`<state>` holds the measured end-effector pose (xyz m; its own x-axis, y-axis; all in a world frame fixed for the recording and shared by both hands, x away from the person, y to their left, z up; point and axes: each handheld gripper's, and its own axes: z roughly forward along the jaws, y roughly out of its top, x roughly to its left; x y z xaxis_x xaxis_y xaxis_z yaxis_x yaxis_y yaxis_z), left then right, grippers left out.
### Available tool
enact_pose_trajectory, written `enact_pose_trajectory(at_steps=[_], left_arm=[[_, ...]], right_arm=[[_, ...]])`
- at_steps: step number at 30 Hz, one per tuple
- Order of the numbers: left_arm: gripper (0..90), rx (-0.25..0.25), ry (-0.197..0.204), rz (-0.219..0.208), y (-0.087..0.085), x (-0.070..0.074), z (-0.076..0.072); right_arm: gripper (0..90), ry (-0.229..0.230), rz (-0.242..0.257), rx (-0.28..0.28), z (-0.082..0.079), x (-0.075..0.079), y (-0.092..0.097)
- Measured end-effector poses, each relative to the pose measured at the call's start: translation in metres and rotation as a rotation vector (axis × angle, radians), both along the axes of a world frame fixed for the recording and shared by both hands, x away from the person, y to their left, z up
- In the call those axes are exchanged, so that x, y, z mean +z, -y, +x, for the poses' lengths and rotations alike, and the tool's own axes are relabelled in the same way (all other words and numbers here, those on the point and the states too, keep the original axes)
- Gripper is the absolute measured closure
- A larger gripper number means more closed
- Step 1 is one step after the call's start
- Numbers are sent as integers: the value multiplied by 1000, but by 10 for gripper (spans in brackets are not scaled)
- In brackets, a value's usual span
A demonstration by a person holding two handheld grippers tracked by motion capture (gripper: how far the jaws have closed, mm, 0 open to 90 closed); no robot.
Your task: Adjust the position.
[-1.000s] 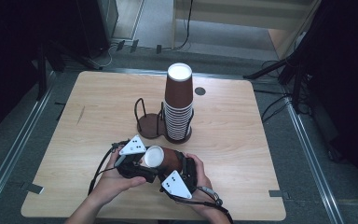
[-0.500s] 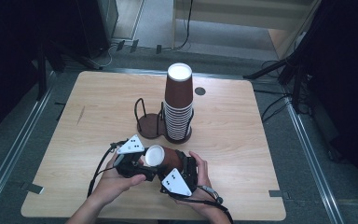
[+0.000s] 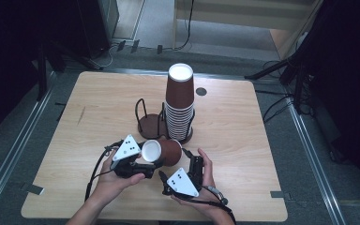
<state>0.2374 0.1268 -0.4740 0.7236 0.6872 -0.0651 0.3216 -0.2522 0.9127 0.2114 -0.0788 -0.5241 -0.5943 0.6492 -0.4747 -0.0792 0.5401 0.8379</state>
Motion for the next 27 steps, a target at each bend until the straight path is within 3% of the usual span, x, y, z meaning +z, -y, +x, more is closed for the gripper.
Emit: enact_pose_trajectory(at_steps=[3,5,10,13,21,25,27], left_arm=[[237,0,1,-74,-3,1,0],[238,33,28,-83,-5,1,0],[238,41,36,-144,-11,2,0],[238,76,64,-159,-12,3,0],[238,78,99,-234,-16,5,-1],[238,80,107,-273,-18,4,-1],[237,76,110,-289,-19,4,0]], right_arm=[[0,1,30,-25,1,4,3],[0,3,48,-38,1,6,5],[0,6,99,-91,2,11,9],[0,-7,136,-117,3,14,12],[1,-49,217,-186,7,20,18],[0,-97,292,-331,12,20,21],[0,-125,317,-352,15,20,25]])
